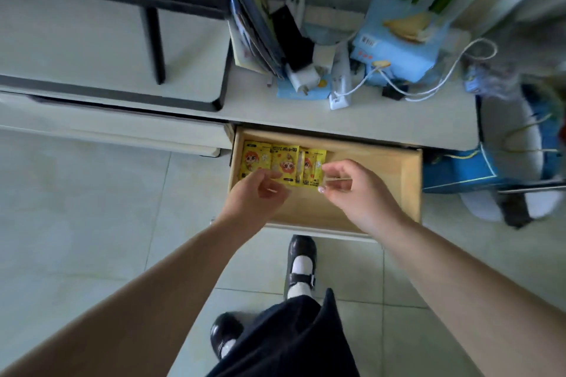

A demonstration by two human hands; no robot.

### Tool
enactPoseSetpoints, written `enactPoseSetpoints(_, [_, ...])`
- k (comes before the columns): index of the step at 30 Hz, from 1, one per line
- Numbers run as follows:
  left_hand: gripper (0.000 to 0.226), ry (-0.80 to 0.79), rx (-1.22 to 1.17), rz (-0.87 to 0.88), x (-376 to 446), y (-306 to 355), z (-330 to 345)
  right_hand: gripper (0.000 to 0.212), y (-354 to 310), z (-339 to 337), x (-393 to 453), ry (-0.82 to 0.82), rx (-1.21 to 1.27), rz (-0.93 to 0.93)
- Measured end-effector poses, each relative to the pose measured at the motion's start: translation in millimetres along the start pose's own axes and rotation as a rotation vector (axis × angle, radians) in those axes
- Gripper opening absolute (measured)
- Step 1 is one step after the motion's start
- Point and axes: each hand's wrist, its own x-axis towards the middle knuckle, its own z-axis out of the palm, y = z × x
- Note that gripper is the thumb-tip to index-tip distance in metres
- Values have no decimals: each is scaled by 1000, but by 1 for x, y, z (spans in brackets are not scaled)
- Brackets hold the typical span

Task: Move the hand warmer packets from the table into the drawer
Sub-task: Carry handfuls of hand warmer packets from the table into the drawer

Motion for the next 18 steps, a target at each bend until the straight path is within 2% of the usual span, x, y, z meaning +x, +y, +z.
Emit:
enactPoseSetpoints(5, [24,21,-110,30,-99,75,-53,27,-84,-27,-82,-35,3,-100])
enactPoseSetpoints(10, [26,143,-147,9,-195,108,-94,27,-141,-32,-153,-138,6,-185])
enactPoseSetpoints(14, [29,297,-229,-72,-280,112,-112,29,-175,-27,-206,-290,-7,-264])
enactPoseSetpoints(18, [32,539,-401,-118,-379,107,-124,27,-205,-12,-263,-479,-86,-393])
